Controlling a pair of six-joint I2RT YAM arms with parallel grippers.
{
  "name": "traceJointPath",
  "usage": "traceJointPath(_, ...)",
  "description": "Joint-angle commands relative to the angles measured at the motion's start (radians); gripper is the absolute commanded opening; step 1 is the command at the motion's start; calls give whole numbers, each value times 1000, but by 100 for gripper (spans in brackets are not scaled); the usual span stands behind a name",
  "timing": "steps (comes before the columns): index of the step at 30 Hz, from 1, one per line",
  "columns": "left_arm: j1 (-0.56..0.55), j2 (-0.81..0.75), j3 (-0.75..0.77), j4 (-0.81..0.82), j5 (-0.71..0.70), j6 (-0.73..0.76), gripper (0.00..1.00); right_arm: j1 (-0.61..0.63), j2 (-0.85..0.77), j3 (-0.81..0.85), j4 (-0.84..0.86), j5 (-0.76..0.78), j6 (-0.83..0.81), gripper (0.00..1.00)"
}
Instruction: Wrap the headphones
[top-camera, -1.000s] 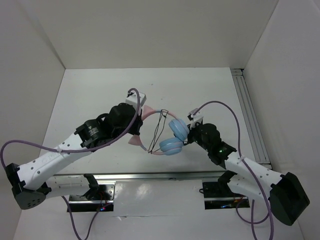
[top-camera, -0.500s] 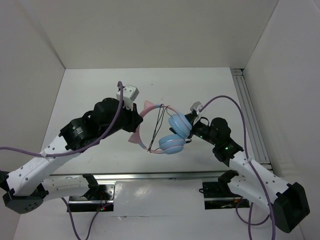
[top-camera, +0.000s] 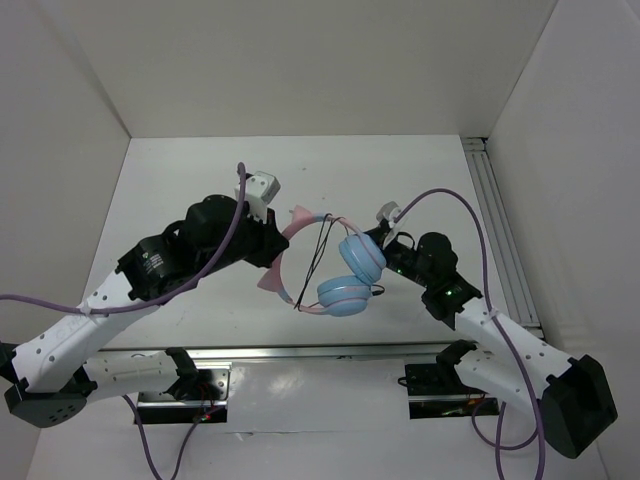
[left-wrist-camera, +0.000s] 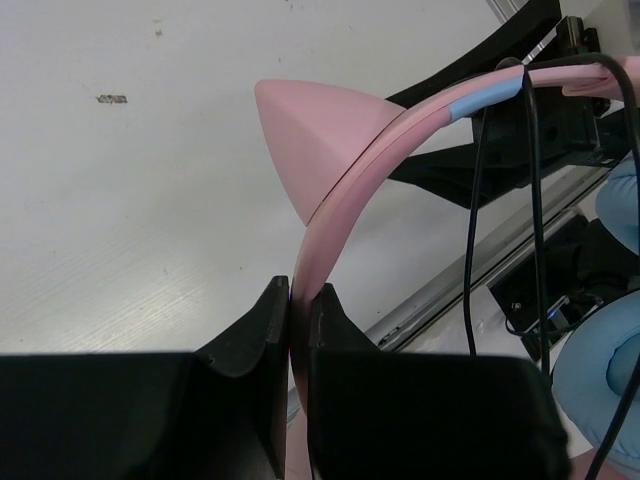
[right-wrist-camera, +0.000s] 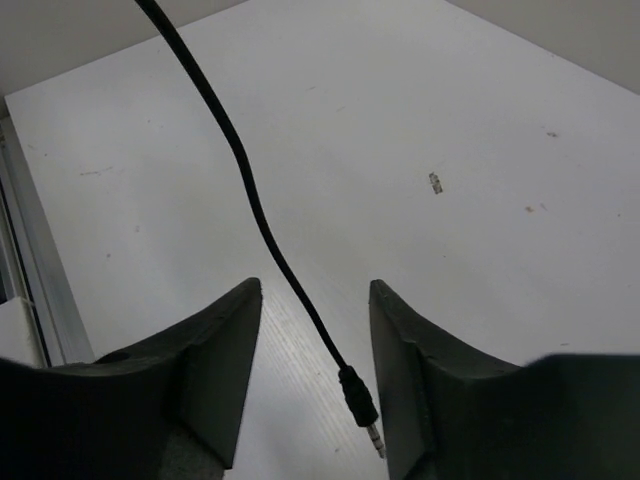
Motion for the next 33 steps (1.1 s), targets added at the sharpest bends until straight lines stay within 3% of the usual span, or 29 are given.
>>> traceJointPath(1, 1, -26, 56, 88, 48, -52, 0, -5, 11, -8, 86, 23, -11, 51)
traceJointPath(2, 1, -26, 56, 97, 48, -61, 0, -5, 24, -8, 86, 9, -11, 45)
traceJointPath(3, 1, -26, 56, 97, 38, -61, 0, -5, 24, 1, 86, 0, -11, 17)
traceJointPath(4, 1, -26, 56, 97, 25, -61, 0, -5, 24, 2, 77, 10, -11, 0)
traceJointPath(10, 1, -26, 15, 136, -63, -95, 0, -5, -42, -93, 155, -23, 94, 0)
traceJointPath(18, 1, 19, -134, 387, -112, -182, 0, 10, -159, -303, 411, -37, 397, 0)
traceJointPath(28, 19, 250, -232, 651, -162, -270, 0, 50, -190, -305, 215, 176, 561, 0)
traceJointPath(33, 30, 368, -185, 714, -189, -297, 0, 50, -199, -305, 130, 350, 614, 0)
